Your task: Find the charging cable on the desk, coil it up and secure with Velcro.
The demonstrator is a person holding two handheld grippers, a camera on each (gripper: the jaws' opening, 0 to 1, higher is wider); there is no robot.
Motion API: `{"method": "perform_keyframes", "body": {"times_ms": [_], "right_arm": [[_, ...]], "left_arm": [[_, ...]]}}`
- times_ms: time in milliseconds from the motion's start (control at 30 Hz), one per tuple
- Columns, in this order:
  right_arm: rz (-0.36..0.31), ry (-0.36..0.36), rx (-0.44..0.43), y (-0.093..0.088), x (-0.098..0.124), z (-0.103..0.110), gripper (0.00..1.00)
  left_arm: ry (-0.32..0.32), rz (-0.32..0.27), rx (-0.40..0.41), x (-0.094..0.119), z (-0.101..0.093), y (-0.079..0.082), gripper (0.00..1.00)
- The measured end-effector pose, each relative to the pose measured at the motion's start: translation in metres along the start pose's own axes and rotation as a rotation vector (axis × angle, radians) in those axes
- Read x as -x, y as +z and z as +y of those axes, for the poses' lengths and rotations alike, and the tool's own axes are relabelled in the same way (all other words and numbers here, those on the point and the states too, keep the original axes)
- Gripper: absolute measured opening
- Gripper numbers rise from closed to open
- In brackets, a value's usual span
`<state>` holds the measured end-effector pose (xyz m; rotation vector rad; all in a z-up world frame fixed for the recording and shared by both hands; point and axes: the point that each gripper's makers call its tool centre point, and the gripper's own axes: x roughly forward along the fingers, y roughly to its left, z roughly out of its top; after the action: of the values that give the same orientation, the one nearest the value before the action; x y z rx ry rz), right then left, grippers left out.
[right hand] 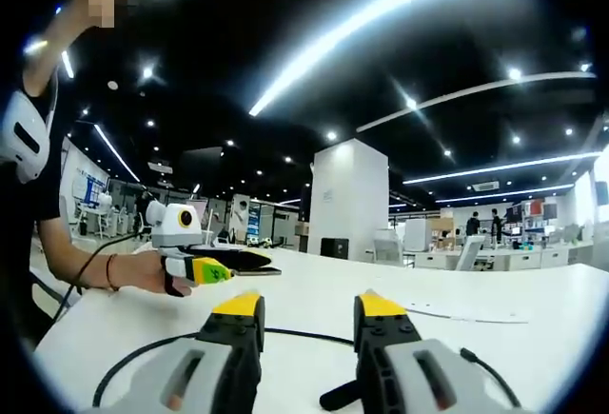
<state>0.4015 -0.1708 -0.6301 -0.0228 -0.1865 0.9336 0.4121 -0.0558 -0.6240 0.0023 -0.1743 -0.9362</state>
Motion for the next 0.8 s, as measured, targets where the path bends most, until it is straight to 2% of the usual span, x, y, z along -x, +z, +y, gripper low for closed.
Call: {"method": "perform_keyframes", "body": {"times_ms": [800], "right_arm": [[0.003, -0.001, 0.004, -0.0006, -0.0009, 0.0007, 0.38]], "left_arm": [[0.006, -0.009, 0.003, 0.0016, 0.0018, 0.0017, 0.46]]}}
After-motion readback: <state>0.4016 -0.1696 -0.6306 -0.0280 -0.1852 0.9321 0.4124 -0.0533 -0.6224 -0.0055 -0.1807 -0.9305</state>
